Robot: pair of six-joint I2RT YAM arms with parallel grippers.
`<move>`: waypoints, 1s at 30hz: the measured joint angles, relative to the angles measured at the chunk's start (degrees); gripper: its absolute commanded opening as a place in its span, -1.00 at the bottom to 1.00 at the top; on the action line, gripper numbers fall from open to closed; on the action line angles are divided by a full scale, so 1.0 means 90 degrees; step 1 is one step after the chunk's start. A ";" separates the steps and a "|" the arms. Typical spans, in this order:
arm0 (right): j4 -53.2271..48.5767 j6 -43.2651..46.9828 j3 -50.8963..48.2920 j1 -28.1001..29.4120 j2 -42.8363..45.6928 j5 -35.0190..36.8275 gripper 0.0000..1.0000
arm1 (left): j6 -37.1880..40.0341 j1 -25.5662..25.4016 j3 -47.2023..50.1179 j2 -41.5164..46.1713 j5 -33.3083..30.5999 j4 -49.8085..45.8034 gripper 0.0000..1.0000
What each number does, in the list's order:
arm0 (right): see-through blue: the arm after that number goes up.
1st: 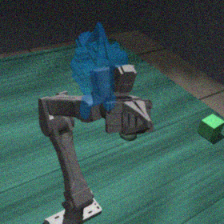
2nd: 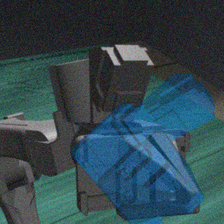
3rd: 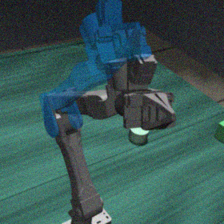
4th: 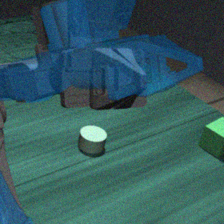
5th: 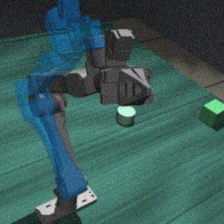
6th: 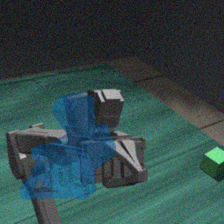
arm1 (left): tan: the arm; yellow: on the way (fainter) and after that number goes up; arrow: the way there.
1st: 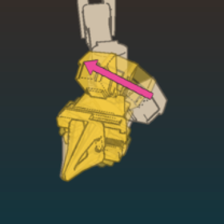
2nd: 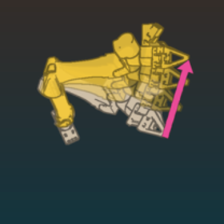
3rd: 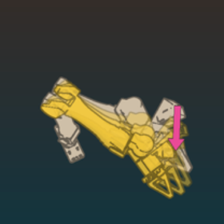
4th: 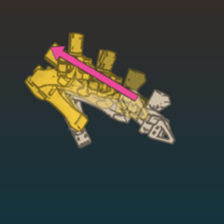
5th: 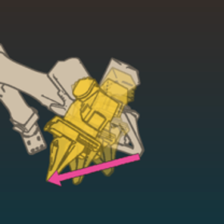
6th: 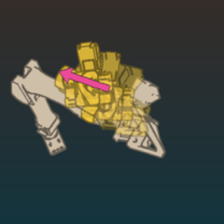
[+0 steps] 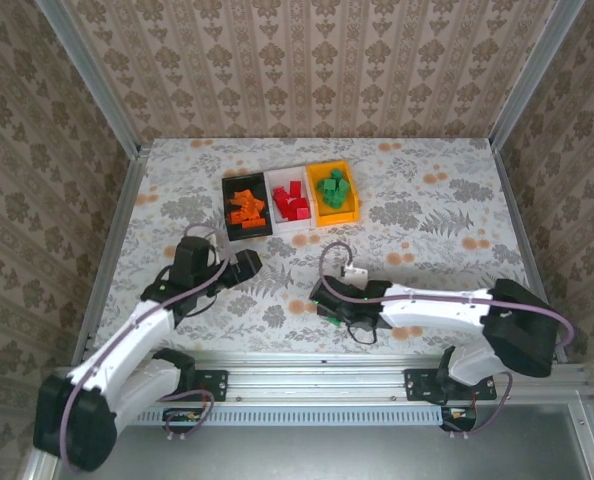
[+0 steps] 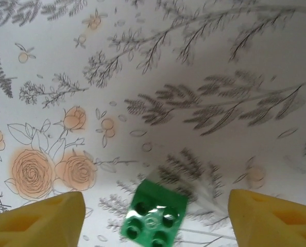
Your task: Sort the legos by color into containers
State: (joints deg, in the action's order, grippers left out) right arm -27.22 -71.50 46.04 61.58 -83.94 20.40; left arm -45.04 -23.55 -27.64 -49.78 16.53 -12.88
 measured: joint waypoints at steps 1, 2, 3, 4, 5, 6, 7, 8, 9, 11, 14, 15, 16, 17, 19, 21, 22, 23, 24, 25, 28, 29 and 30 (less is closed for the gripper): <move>-0.0058 -0.0185 0.0102 0.0112 -0.0153 0.0005 0.40 | -0.0034 0.0000 0.0051 0.0245 0.0022 -0.0015 1.00; -0.0148 -0.0386 0.0199 0.0231 -0.0284 0.0022 0.38 | -0.0058 -0.0002 0.0102 0.0520 0.0027 -0.0027 0.99; -0.0236 -0.0602 0.0287 0.0352 -0.0415 0.0044 0.38 | -0.0095 -0.0005 0.0136 0.0743 0.0024 -0.0039 1.00; -0.0325 -0.0780 0.0352 0.0457 -0.0520 0.0063 0.38 | -0.0136 -0.0005 0.0175 0.0940 0.0024 -0.0039 1.00; -0.0437 -0.0969 0.0423 0.0563 -0.0619 0.0102 0.37 | -0.0182 -0.0005 0.0219 0.1124 0.0024 -0.0044 1.00; -0.0537 -0.1134 0.0478 0.0648 -0.0699 0.0146 0.37 | -0.0219 -0.0005 0.0270 0.1280 0.0027 -0.0041 1.00; -0.0624 -0.1268 0.0517 0.0714 -0.0763 0.0189 0.37 | -0.0257 -0.0005 0.0313 0.1379 0.0029 -0.0041 1.00; -0.0707 -0.1401 0.0554 0.0782 -0.0816 0.0223 0.37 | -0.0304 -0.0005 0.0374 0.1486 0.0041 -0.0041 1.00; -0.0780 -0.1503 0.0588 0.0823 -0.0857 0.0243 0.36 | -0.0342 -0.0005 0.0440 0.1562 0.0053 -0.0046 0.99; -0.0874 -0.1659 0.0661 0.0843 -0.0962 0.0274 0.33 | -0.0401 -0.0005 0.0554 0.1642 0.0087 -0.0051 1.00; -0.0882 -0.1775 0.0714 0.0828 -0.1149 0.0372 0.22 | -0.0498 -0.0005 0.0702 0.1700 0.0153 -0.0061 1.00; -0.0882 -0.1763 0.0714 0.0801 -0.1195 0.0381 0.18 | -0.0529 -0.0005 0.0736 0.1712 0.0175 -0.0066 1.00; -0.0874 -0.1736 0.0714 0.0770 -0.1229 0.0381 0.14 | -0.0549 -0.0005 0.0750 0.1719 0.0192 -0.0068 1.00; -0.0860 -0.1698 0.0716 0.0712 -0.1256 0.0384 0.11 | -0.0568 -0.0005 0.0760 0.1732 0.0199 -0.0068 1.00; -0.0865 -0.1588 0.0760 0.0602 -0.1302 0.0386 0.05 | -0.0595 -0.0005 0.0765 0.1783 0.0216 -0.0080 1.00; -0.0852 -0.1464 0.0826 0.0508 -0.1350 0.0398 -0.07 | -0.0617 -0.0005 0.0765 0.1841 0.0216 -0.0112 1.00; -0.0835 -0.1411 0.0838 0.0481 -0.1362 0.0403 -0.10 | -0.0617 -0.0005 0.0765 0.1868 0.0216 -0.0131 1.00; -0.0811 -0.1372 0.0838 0.0461 -0.1382 0.0403 -0.14 | -0.0617 -0.0005 0.0765 0.1902 0.0214 -0.0168 1.00; -0.0797 -0.1345 0.0838 0.0447 -0.1406 0.0401 -0.15 | -0.0617 -0.0005 0.0765 0.1931 0.0211 -0.0199 1.00; -0.0777 -0.1324 0.0838 0.0447 -0.1440 0.0398 -0.17 | -0.0617 -0.0005 0.0765 0.1965 0.0211 -0.0221 1.00; -0.0687 -0.1222 0.0838 0.0447 -0.1574 0.0379 -0.24 | -0.0617 -0.0005 0.0765 0.2050 0.0209 -0.0248 1.00; -0.0690 -0.1197 0.0848 0.0447 -0.1586 0.0384 -0.26 | -0.0617 -0.0005 0.0765 0.2072 0.0206 -0.0262 1.00; -0.0690 -0.1180 0.0850 0.0444 -0.1586 0.0384 -0.30 | -0.0619 -0.0005 0.0765 0.2089 0.0206 -0.0284 1.00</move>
State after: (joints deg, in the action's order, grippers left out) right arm -33.43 -82.13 53.69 65.58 -98.21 23.86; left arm -50.61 -23.59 -20.75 -30.98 18.39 -15.44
